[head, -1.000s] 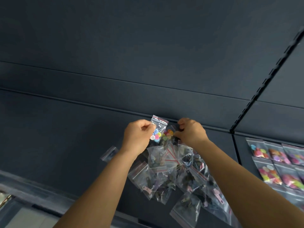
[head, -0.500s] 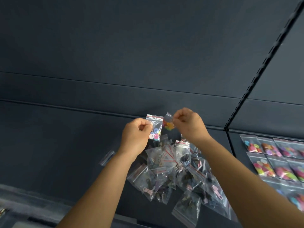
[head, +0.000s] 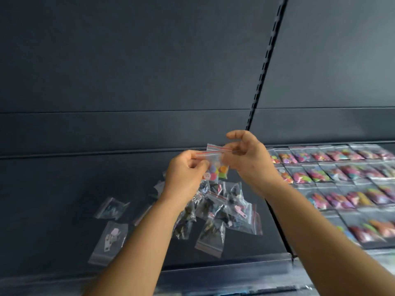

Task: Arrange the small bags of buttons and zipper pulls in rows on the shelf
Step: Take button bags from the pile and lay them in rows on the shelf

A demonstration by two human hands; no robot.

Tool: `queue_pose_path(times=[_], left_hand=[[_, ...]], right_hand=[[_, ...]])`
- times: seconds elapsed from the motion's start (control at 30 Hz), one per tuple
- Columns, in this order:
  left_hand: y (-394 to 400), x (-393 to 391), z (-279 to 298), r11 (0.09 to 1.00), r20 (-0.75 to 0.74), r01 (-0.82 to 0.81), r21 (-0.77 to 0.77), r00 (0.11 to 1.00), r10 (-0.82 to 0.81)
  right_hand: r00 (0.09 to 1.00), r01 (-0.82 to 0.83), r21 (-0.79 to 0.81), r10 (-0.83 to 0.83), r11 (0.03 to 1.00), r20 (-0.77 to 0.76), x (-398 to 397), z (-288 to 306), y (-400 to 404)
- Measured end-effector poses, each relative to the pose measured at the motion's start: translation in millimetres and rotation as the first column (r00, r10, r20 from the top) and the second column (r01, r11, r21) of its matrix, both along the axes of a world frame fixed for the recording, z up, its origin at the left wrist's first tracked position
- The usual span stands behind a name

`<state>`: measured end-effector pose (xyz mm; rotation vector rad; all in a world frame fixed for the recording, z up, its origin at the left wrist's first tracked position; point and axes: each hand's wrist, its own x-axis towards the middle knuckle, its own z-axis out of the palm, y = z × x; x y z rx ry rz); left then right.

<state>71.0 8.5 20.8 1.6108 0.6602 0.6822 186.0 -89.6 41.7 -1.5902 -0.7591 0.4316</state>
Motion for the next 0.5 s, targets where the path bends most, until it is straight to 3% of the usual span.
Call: queue_pose_path(times=[0.17, 0.3, 0.4, 0.5], left_hand=[[-34, 24, 5, 0.994, 0.006, 0.108, -0.033, 0.994, -0.108], [-63, 51, 10, 0.988, 0.023, 0.155, -0.027, 0.988, -0.154], [-94, 76, 13, 0.976, 0.038, 0.196, -0.096, 0.98, -0.193], [-126, 106, 10, 0.981, 0.013, 0.182, -0.069, 0.983, -0.181]], right_hand=[[0.982, 0.148, 0.025, -0.144, 0.989, -0.122, 16, -3, -41], [0.979, 0.144, -0.033, -0.147, 0.989, -0.14, 35, -5, -77], [0.97, 0.18, 0.026, -0.173, 0.983, -0.174, 57, -4, -105], [0.963, 0.214, 0.06, -0.2, 0.975, -0.181, 85, -4, -136]])
